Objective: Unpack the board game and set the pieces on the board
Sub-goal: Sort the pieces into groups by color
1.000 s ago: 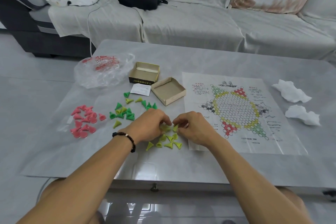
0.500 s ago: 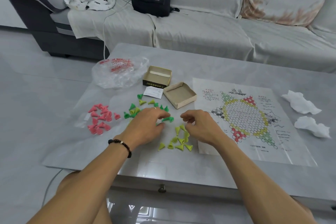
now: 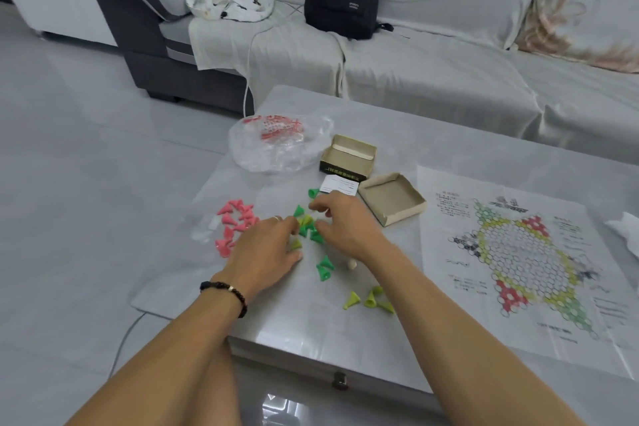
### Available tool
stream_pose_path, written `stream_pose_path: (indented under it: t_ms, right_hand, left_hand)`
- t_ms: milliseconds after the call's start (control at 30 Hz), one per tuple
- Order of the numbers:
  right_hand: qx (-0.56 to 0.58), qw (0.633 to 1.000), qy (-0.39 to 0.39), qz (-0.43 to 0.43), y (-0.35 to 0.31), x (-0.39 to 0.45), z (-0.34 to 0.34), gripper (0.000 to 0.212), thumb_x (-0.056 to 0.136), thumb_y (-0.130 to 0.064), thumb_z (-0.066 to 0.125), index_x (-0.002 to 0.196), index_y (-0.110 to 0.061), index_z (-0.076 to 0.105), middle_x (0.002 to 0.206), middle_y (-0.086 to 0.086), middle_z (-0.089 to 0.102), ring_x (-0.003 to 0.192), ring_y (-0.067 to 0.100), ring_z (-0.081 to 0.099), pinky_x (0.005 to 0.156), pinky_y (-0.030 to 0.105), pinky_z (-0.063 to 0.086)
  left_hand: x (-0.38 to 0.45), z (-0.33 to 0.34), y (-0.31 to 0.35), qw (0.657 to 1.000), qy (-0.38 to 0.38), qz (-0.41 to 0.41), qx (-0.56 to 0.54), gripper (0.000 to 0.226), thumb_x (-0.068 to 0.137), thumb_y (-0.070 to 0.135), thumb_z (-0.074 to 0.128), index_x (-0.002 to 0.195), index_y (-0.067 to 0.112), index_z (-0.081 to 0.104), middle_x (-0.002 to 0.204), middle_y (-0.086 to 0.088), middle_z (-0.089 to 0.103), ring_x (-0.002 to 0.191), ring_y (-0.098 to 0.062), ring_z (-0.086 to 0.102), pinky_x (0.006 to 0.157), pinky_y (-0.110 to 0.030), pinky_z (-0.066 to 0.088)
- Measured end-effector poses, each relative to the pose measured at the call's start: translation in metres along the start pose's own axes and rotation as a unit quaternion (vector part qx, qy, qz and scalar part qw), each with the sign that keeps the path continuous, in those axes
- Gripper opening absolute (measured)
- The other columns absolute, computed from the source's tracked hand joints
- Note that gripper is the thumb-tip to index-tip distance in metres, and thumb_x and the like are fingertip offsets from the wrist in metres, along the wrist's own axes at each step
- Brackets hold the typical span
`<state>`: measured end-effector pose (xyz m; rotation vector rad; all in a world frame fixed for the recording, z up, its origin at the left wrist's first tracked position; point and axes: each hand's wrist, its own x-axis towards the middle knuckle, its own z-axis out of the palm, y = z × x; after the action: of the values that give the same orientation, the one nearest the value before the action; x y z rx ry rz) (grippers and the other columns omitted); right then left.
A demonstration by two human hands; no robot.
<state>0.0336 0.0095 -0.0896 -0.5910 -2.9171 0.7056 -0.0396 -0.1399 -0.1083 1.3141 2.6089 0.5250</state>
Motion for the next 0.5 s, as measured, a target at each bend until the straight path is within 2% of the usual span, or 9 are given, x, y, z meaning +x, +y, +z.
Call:
stream_pose_path:
  t_ms: [100,167,300,367,433,500]
  right_hand:
    - [-0.038,0.998,-0.037,-0.018,-0.004,0.015,0.007,0.036,0.087,-0.01,0.055,0.121,-0.019,0.064,0.119,0.008,0.062,0.109,0.026,0.057,0.09,0.039,0.048]
    - [-0.063,0.997,-0.052,-0.02,-0.004,0.023,0.011,0.036,0.086,-0.008,0.054,0.117,-0.019,0.067,0.118,0.01,0.064,0.108,0.028,0.058,0.087,0.038,0.05]
    - [-0.062,0.997,-0.05,0.015,-0.001,0.031,0.016,0.034,0.085,-0.011,0.053,0.114,-0.019,0.069,0.113,0.009,0.067,0.102,0.028,0.061,0.083,0.037,0.052]
    - [-0.064,0.996,-0.049,0.025,0.001,0.034,0.016,0.033,0.083,-0.014,0.055,0.112,-0.02,0.07,0.11,0.008,0.069,0.1,0.027,0.063,0.083,0.036,0.053]
    - [-0.071,0.996,-0.05,0.032,0.001,0.036,0.016,0.033,0.081,-0.017,0.056,0.11,-0.024,0.07,0.107,0.006,0.069,0.098,0.026,0.063,0.083,0.038,0.054]
    - [-0.078,0.995,-0.056,0.031,0.003,0.038,0.016,0.031,0.081,-0.02,0.058,0.108,-0.026,0.071,0.105,0.005,0.069,0.096,0.025,0.063,0.083,0.038,0.054]
  left_hand:
    - [0.004,0.005,-0.003,1.0,0.009,0.012,-0.011,0.012,0.09,0.026,0.061,0.098,0.017,0.061,0.089,0.0,0.056,0.085,-0.023,0.058,0.071,-0.036,0.046]
    - [0.006,0.003,-0.005,1.0,0.009,0.008,-0.015,0.009,0.09,0.023,0.06,0.094,0.014,0.059,0.088,-0.003,0.059,0.085,-0.025,0.058,0.071,-0.037,0.047]
    - [0.015,-0.008,-0.009,0.996,0.064,-0.006,-0.056,0.012,0.089,0.02,0.059,0.099,0.015,0.063,0.086,-0.006,0.068,0.083,-0.025,0.061,0.074,-0.042,0.051]
    - [0.023,-0.015,-0.008,0.993,0.095,-0.013,-0.066,0.023,0.089,0.016,0.06,0.111,0.016,0.064,0.09,-0.005,0.07,0.088,-0.024,0.062,0.078,-0.041,0.051]
    - [0.033,-0.017,-0.008,0.995,0.091,-0.006,-0.038,0.031,0.09,0.013,0.056,0.12,0.018,0.063,0.098,-0.007,0.069,0.094,-0.026,0.061,0.081,-0.04,0.05]
    - [0.044,-0.014,-0.007,0.998,0.057,-0.004,-0.001,0.029,0.09,0.013,0.055,0.114,0.021,0.067,0.1,-0.006,0.069,0.095,-0.025,0.06,0.079,-0.038,0.05]
